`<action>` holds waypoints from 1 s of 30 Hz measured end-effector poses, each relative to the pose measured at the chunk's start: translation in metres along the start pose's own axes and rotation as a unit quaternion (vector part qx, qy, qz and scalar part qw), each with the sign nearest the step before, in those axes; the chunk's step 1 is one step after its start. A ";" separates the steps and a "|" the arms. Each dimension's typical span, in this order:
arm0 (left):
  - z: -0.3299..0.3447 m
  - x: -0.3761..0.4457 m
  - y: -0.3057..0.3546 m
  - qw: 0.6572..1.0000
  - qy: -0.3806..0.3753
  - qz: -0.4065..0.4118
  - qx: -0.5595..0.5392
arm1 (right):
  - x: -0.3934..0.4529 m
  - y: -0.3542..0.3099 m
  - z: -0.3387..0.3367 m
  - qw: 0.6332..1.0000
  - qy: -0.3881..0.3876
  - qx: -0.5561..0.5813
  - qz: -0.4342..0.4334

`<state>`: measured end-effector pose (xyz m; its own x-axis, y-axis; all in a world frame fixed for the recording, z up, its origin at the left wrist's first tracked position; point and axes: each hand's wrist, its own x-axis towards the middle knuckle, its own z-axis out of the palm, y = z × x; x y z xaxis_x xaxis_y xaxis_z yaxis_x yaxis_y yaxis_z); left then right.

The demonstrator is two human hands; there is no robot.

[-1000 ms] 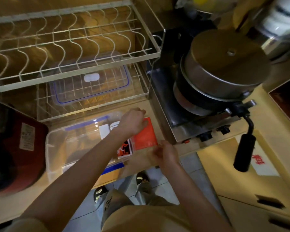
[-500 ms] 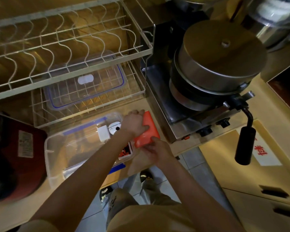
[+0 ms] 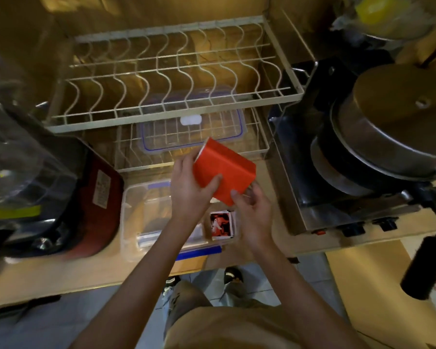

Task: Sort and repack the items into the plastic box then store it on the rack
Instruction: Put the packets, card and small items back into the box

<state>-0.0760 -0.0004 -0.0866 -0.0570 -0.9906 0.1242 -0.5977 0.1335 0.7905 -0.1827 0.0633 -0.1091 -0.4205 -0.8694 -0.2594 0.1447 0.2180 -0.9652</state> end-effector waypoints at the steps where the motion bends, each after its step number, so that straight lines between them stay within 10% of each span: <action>1: -0.007 -0.004 -0.008 0.999 0.022 -0.021 -0.009 | 0.000 0.001 0.008 1.000 -0.027 -0.010 -0.001; 16: -0.043 -0.045 -0.115 0.974 0.025 -0.223 0.026 | 0.008 0.061 0.091 0.961 -0.186 -0.197 0.046; 30: -0.040 -0.045 -0.132 0.967 -0.094 -0.218 0.094 | 0.019 0.068 0.102 0.946 -0.176 -0.269 0.043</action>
<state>0.0376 0.0279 -0.1721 0.0987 -0.9419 -0.3211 -0.7320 -0.2873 0.6177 -0.0897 0.0169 -0.1759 -0.0902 -0.9115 -0.4013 -0.3515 0.4062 -0.8435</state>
